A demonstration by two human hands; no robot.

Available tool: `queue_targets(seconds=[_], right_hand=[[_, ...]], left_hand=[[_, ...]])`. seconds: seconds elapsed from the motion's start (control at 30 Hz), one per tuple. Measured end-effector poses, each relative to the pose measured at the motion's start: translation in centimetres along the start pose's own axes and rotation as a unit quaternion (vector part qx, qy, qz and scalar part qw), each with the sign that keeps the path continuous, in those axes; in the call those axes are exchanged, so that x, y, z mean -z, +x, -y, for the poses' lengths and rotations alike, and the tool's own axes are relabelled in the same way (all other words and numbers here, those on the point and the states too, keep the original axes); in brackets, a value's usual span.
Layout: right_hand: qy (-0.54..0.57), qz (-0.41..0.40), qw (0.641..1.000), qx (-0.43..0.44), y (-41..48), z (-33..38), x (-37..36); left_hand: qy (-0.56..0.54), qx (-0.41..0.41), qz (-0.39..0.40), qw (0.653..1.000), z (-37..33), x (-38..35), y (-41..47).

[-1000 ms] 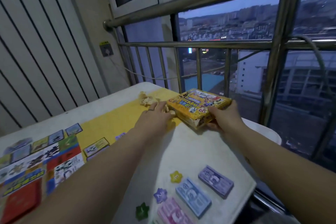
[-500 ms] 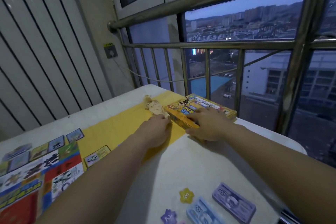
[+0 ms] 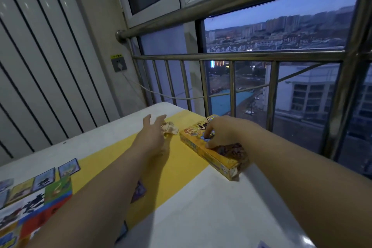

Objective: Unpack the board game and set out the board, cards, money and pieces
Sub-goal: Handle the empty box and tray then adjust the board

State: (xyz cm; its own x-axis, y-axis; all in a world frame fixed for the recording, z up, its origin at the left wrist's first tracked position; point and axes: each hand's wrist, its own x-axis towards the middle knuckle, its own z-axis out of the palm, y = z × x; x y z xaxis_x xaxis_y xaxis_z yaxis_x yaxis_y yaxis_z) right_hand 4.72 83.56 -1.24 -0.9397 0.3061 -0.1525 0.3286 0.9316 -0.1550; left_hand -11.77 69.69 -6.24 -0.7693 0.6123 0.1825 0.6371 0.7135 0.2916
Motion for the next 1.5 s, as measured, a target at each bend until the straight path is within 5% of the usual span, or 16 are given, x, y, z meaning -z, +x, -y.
queue_targets(seconds=[0.17,0.33,0.6,0.87,1.0,1.17,1.33,1.5], right_hand=[[0.009,0.001,1.000,-0.005,0.5,-0.3,-0.1],[0.021,0.005,1.000,-0.012,0.7,-0.3,0.0],[0.026,0.000,1.000,0.001,0.2,-0.4,-0.5],[-0.015,-0.039,0.999,-0.016,-1.4,1.5,-0.9],[0.118,-0.116,0.984,0.064,-3.0,7.6,-0.2],[0.325,-0.055,0.897,0.296,-9.8,18.9,1.1],[0.306,-0.081,0.821,0.475,-17.2,27.5,-0.2],[0.230,-0.152,0.804,0.527,-21.3,33.8,-1.6]], left_hand=[[0.002,0.020,0.086,0.996,0.6,-0.3,2.9],[-0.054,-0.037,0.083,0.994,-0.1,-1.1,3.7],[-0.001,-0.058,-0.028,0.998,-1.5,1.1,0.9],[-0.133,-0.064,-0.074,0.986,-0.9,9.2,-8.9],[-0.212,-0.002,-0.099,0.972,1.6,13.3,-14.6],[-0.354,0.115,-0.160,0.914,5.0,17.4,-23.1],[-0.538,0.160,-0.116,0.820,6.6,20.8,-32.4],[-0.626,0.199,-0.066,0.751,7.9,23.4,-40.2]])
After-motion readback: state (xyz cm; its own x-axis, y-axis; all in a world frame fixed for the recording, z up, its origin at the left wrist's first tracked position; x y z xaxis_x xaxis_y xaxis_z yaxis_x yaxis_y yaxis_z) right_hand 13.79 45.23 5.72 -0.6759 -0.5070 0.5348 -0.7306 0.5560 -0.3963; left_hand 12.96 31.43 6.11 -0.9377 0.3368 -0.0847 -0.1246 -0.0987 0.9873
